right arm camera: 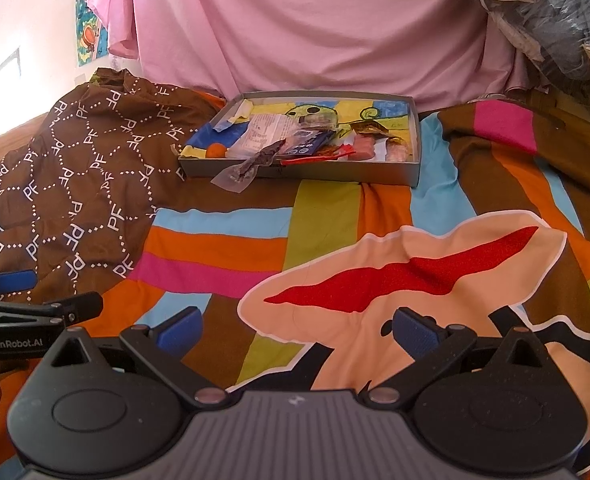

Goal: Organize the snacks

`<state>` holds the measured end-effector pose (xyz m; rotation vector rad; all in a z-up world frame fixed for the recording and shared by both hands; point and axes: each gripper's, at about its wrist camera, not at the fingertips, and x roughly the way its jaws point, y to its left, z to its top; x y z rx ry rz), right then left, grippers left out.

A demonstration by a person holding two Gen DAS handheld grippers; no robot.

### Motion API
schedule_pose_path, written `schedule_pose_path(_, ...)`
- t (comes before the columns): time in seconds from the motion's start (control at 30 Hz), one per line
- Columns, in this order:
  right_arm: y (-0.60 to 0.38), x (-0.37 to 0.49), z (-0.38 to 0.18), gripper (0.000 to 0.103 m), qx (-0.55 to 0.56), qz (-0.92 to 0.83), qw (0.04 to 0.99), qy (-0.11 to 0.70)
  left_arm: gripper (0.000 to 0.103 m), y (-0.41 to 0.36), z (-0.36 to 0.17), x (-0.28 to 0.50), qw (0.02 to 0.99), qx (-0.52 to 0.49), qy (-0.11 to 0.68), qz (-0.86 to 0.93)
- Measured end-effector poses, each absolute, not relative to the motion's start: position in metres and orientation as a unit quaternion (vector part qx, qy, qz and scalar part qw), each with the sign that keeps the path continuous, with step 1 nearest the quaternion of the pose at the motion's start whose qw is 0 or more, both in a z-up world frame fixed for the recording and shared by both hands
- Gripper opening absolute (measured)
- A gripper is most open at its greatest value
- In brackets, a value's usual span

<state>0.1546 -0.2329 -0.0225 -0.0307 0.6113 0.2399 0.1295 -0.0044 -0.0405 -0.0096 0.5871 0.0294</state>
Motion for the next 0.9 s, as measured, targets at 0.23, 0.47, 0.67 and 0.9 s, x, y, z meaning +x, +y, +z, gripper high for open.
schedule_pose_path(0.23,-0.2333,0.1551,-0.0226,0.103,-0.017,0.118,0.946,0.302,0.102,-0.0050,-0.0366,0.1311,0.956,-0.003,0.294,0.014)
schedule_pose_path(0.47,-0.2330,0.1547,-0.0226,0.103,-0.016,0.118,0.946,0.302,0.102,-0.0036,-0.0372,0.1316,0.954,-0.004,0.298,0.018)
schedule_pose_path(0.67,-0.2327,0.1546,-0.0229,0.103,-0.017,0.118,0.946,0.302,0.102,-0.0033,-0.0374,0.1311,0.954,-0.007,0.300,0.021)
schedule_pose_path(0.9,-0.2323,0.1536,-0.0242,0.103,-0.017,0.119,0.945,0.303,0.102,-0.0025,-0.0383,0.1311,0.953,-0.010,0.302,0.019)
